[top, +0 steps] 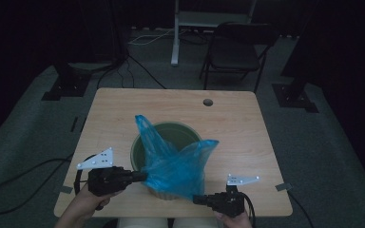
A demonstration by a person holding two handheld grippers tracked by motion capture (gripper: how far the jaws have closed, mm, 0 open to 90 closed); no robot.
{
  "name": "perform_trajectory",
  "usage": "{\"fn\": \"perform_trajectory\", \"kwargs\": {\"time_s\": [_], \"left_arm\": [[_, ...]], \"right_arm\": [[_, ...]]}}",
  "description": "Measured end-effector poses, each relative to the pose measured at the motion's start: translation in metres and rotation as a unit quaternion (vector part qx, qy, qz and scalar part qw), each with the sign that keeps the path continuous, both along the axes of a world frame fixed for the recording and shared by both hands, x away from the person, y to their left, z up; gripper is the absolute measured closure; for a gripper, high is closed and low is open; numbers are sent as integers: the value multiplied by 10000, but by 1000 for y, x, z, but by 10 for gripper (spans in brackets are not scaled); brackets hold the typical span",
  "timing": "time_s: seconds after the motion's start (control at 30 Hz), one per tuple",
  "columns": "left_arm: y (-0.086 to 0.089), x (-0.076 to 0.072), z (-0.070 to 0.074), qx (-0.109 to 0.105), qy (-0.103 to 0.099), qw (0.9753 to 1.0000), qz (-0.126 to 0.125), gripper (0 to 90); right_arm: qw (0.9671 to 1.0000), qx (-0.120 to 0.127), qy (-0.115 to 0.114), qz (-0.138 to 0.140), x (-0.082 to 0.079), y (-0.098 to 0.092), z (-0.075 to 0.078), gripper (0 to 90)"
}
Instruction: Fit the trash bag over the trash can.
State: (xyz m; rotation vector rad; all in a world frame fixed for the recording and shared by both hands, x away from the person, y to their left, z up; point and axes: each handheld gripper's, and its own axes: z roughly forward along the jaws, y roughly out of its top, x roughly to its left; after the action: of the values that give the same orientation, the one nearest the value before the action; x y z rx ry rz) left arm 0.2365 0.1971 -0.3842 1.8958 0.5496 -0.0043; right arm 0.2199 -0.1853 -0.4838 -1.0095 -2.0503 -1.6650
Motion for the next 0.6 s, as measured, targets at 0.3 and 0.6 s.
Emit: {"fn": "perform_trajectory", "kwargs": {"time_s": [0.3,0.6], "left_arm": [[4,-6,-4,-27,23,10000,-76,899],[17,-9,-7,-56,18,10000,35,893]], "right_arm": [[9989,-468,48,-14,1,-7,-12,887],[9903,-1028,359,-862,12,-47,-24,838]]}}
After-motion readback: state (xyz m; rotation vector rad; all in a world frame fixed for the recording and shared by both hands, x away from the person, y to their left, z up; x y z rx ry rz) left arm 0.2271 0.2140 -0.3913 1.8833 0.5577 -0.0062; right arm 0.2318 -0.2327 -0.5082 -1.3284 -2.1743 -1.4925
